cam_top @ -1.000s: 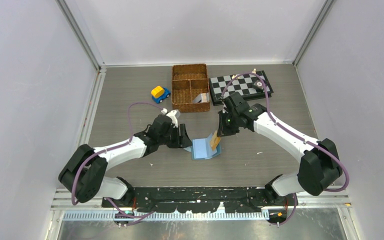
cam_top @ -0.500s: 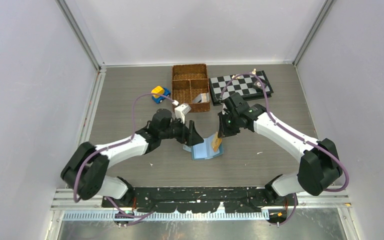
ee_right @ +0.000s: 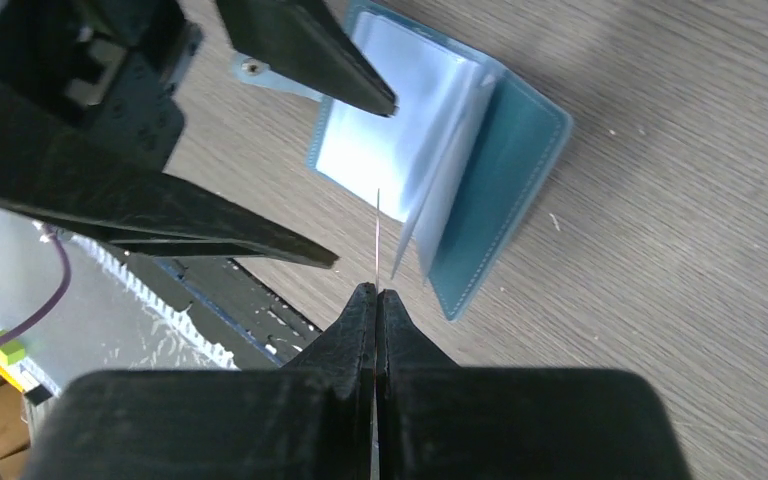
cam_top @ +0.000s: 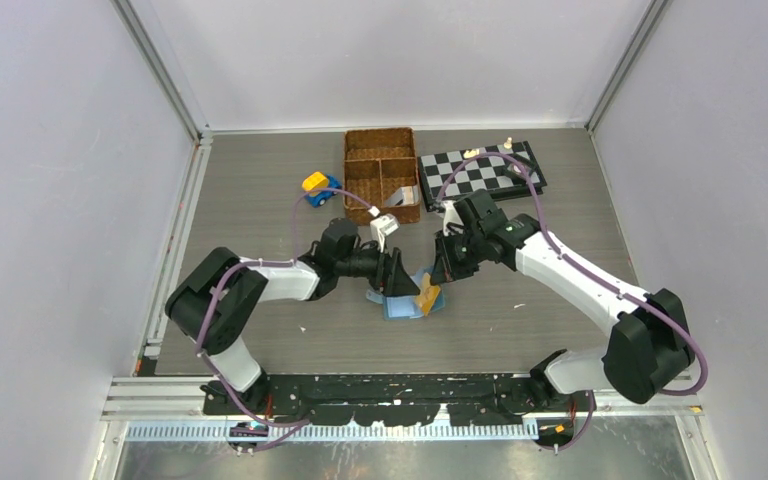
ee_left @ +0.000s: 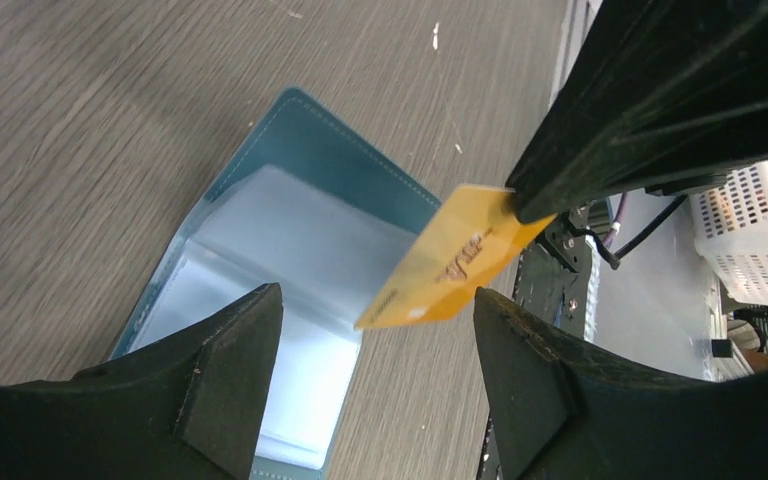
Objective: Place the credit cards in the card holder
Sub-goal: Insert the credit card into the card holder.
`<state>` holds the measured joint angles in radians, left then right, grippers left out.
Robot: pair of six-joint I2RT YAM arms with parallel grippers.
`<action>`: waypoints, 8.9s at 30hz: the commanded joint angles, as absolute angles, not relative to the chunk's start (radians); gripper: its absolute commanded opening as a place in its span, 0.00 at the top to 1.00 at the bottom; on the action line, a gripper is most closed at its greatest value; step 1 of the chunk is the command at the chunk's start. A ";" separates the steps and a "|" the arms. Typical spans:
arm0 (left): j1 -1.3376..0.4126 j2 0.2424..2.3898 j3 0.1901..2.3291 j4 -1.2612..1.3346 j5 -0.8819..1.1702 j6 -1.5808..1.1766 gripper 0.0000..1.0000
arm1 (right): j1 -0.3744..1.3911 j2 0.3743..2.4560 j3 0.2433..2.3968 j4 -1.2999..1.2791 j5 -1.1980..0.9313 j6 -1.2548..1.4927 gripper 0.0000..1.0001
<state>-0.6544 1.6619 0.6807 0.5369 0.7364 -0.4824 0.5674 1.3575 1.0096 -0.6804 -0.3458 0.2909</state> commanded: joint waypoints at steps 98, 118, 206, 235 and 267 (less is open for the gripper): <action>-0.671 1.845 0.714 0.912 0.881 -0.598 0.69 | 0.344 1.056 0.568 -0.123 -0.503 0.570 0.99; -0.680 1.784 0.783 0.583 0.660 -0.457 0.48 | 0.344 1.080 0.660 -0.355 -0.270 0.454 1.00; -0.645 1.695 0.706 0.206 0.308 -0.666 0.99 | 0.436 1.300 0.675 -0.162 -0.351 0.668 1.00; -0.645 1.707 0.725 0.180 0.332 -0.615 1.00 | 0.433 1.511 0.629 -0.041 -0.387 0.780 1.00; -0.643 1.712 0.747 0.117 0.293 -0.617 1.00 | 0.433 1.443 0.541 -0.014 -0.415 0.774 1.00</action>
